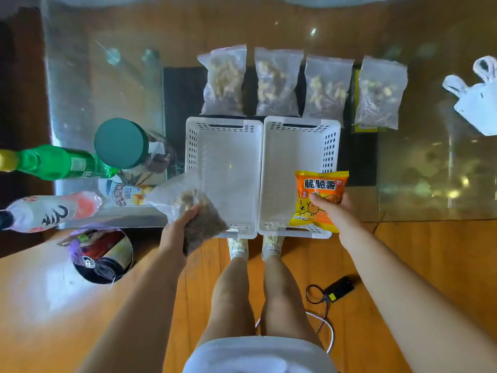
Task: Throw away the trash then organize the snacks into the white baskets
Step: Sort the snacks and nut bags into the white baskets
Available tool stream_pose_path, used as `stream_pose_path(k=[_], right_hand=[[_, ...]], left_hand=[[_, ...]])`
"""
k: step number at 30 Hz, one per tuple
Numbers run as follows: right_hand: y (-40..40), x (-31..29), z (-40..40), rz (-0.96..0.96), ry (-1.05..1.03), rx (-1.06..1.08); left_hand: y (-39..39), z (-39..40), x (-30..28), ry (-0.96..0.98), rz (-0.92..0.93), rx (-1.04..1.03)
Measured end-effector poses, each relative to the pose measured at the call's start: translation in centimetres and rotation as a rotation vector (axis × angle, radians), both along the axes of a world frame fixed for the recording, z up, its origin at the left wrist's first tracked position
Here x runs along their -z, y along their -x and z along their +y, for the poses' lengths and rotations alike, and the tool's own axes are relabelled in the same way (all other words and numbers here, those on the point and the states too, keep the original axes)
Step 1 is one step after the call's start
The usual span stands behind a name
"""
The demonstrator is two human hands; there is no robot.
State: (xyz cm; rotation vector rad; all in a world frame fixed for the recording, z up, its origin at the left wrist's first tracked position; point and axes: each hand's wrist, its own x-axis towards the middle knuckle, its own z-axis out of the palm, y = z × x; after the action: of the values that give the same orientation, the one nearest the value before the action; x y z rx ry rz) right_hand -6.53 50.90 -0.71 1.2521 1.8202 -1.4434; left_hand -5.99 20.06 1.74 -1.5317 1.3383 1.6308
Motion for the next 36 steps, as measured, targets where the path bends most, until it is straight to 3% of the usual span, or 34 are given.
stream_pose_path(k=[12,17,20,23,30,36], right_hand=[[0.7,0.4,1.6,-0.004,-0.169,-0.142],[0.8,-0.5,-1.3,0.158,-0.289,-0.139],[1.2,-0.1,-3.8,0.121,-0.395,-0.167],[1.8,0.7,-4.6,0.032,-0.378,-0.096],[1.6,0.9,-3.9,0.018,-0.338,-0.024],[2.5,-1.4,-8.4,0.350,-0.303,0.060]], left_hand=[[-0.8,1.8,-0.3,-0.040,0.042,-0.053],[-0.9,1.2,-0.4,-0.045,0.079,-0.027],[-1.0,0.6,-0.5,-0.071,0.093,-0.009],[-0.9,0.0,-0.4,-0.102,0.088,-0.006],[-0.8,-0.8,0.3,-0.141,0.085,0.031],[-0.8,-1.5,0.8,-0.182,0.117,0.033]])
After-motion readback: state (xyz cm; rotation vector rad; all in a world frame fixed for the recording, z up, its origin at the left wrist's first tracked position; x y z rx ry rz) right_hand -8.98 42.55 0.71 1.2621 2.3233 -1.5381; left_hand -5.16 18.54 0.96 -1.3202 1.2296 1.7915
